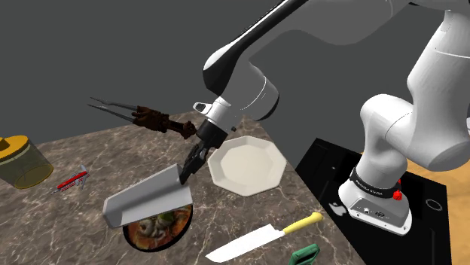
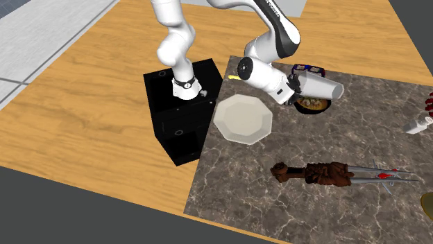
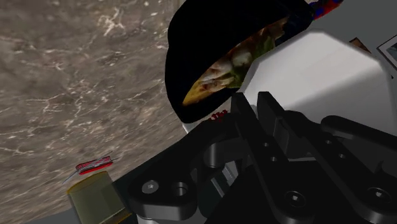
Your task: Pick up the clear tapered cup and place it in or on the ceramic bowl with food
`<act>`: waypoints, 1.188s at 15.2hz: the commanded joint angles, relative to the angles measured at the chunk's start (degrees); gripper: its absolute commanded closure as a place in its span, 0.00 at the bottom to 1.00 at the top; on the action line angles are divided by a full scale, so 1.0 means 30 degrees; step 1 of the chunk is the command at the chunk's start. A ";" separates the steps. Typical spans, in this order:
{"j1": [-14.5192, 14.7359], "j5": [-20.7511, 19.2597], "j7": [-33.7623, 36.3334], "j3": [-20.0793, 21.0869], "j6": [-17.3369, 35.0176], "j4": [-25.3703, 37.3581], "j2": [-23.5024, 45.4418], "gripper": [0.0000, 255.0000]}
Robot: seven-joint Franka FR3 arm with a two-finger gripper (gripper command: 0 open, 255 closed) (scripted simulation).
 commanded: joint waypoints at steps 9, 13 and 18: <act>-0.0563 -0.2069 0.1298 -0.0459 -0.0442 -0.1319 -0.2055 0.00; -0.0755 -0.2649 0.1667 -0.0561 -0.0593 -0.1627 -0.2603 0.00; -0.0754 -0.2645 0.1666 -0.0560 -0.0592 -0.1624 -0.2600 0.00</act>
